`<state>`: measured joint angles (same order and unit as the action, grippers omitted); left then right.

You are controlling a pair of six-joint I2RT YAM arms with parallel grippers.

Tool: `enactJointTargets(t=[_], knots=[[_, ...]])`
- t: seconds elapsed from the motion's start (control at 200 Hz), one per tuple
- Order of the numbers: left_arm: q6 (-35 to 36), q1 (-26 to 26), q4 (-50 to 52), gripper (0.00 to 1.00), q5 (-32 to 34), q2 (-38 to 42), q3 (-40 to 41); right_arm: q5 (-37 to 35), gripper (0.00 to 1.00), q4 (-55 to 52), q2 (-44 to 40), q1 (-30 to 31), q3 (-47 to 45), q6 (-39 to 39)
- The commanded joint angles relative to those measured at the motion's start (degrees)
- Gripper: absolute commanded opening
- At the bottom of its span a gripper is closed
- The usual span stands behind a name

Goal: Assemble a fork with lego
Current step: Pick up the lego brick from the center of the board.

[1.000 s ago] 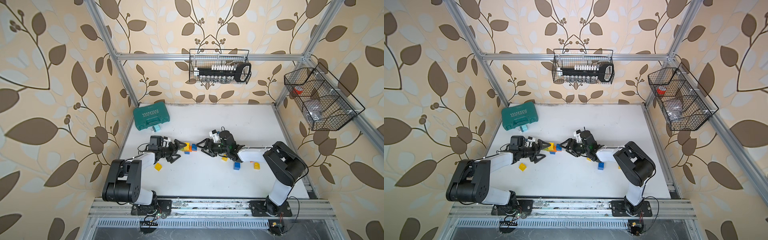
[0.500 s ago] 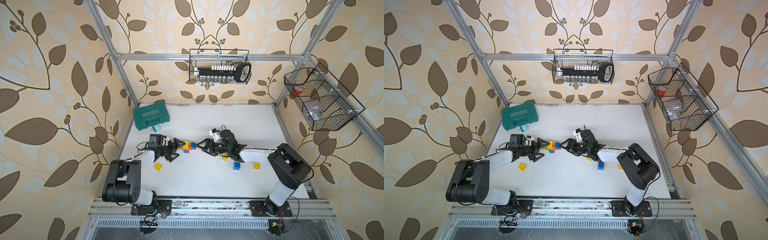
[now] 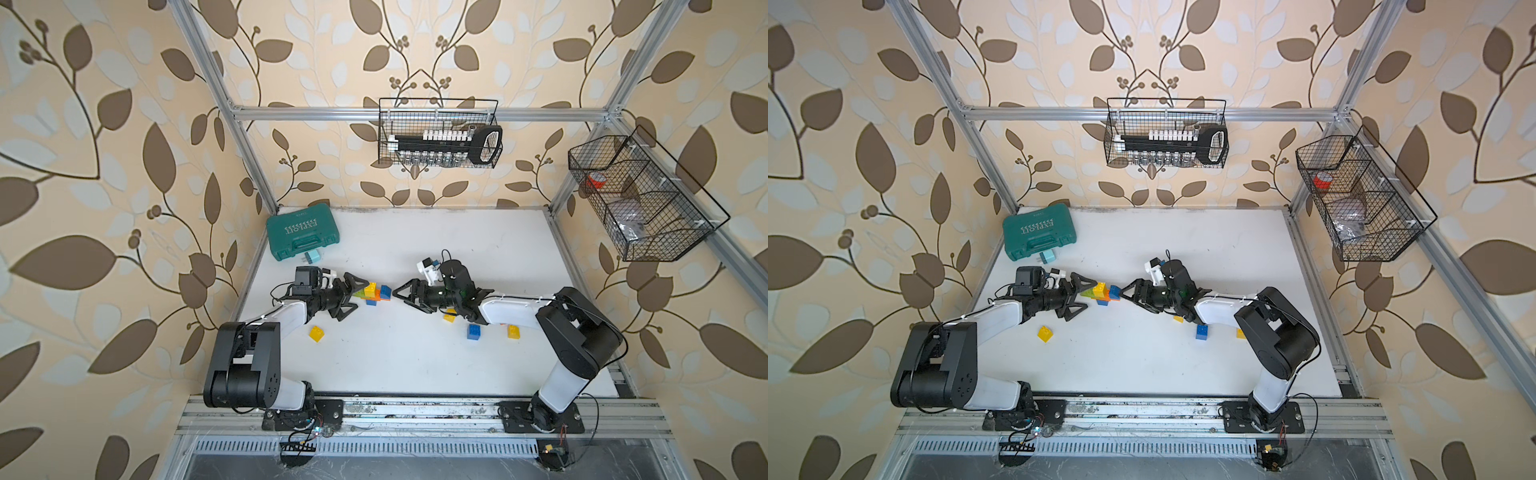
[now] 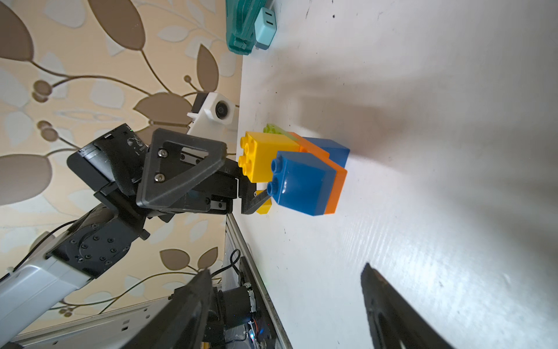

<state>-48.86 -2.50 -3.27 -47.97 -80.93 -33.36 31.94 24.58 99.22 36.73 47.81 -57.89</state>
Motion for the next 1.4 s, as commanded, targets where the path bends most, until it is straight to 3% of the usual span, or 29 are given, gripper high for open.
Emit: enactJointTargets(t=[0.0, 0.18, 0.31, 0.575, 0.72, 0.815, 0.89, 1.0, 1.105, 1.225, 1.285, 1.345, 1.395], knots=[[4.48, -2.19, 8.02, 0.99, -0.39, 4.52, -3.84, 0.10, 0.80, -4.63, -2.83, 0.26, 1.21, 5.30], [16.31, -8.10, 34.62, 0.99, 8.30, 10.92, -11.62, -2.11, 0.80, -22.83, -6.80, 2.57, 8.77, 27.58], [20.57, -9.32, 48.39, 0.99, 20.23, 12.33, -17.63, -1.27, 0.80, -24.67, -7.94, 2.82, 9.92, 33.64], [20.56, -10.91, 56.36, 0.96, 37.31, 12.06, -19.34, 0.15, 0.79, -32.47, -10.63, 3.61, 12.05, 50.40], [25.21, -11.11, 58.41, 0.86, 43.32, 8.01, -21.93, 0.17, 0.79, -31.80, -12.03, 3.61, 11.00, 52.24], [31.87, -11.14, 56.59, 0.77, 39.11, 5.67, -24.47, 1.25, 0.79, -31.14, -12.33, 3.61, 10.55, 52.00], [41.89, -10.58, 57.77, 0.78, 32.75, 1.96, -29.47, 1.82, 0.79, -30.64, -12.80, 3.61, 9.70, 51.88], [53.35, -2.03, 57.89, 0.80, 37.74, -5.93, -33.91, 2.88, 0.79, -29.51, -13.99, 3.14, 8.00, 51.90], [59.19, -1.72, 57.00, 0.81, 40.75, -11.47, -35.24, 4.17, 0.79, -29.17, -15.20, 2.50, 6.68, 51.71], [70.46, -1.88, 54.21, 0.83, 42.25, -11.00, -33.62, 3.99, 0.79, -28.15, -16.55, 1.44, 4.86, 51.81], [74.57, -2.97, 53.55, 0.83, 39.96, -9.49, -31.98, 4.02, 0.79, -27.60, -16.94, 0.97, 3.96, 51.78], [78.22, -3.81, 52.77, 0.73, 36.84, -8.25, -29.87, 4.43, 0.79, -26.66, -17.00, 0.56, 3.16, 51.56], [80.60, -3.59, 52.10, 0.71, 35.63, -7.56, -26.68, 4.75, 0.79, -26.00, -17.11, 0.38, 2.66, 51.17]])
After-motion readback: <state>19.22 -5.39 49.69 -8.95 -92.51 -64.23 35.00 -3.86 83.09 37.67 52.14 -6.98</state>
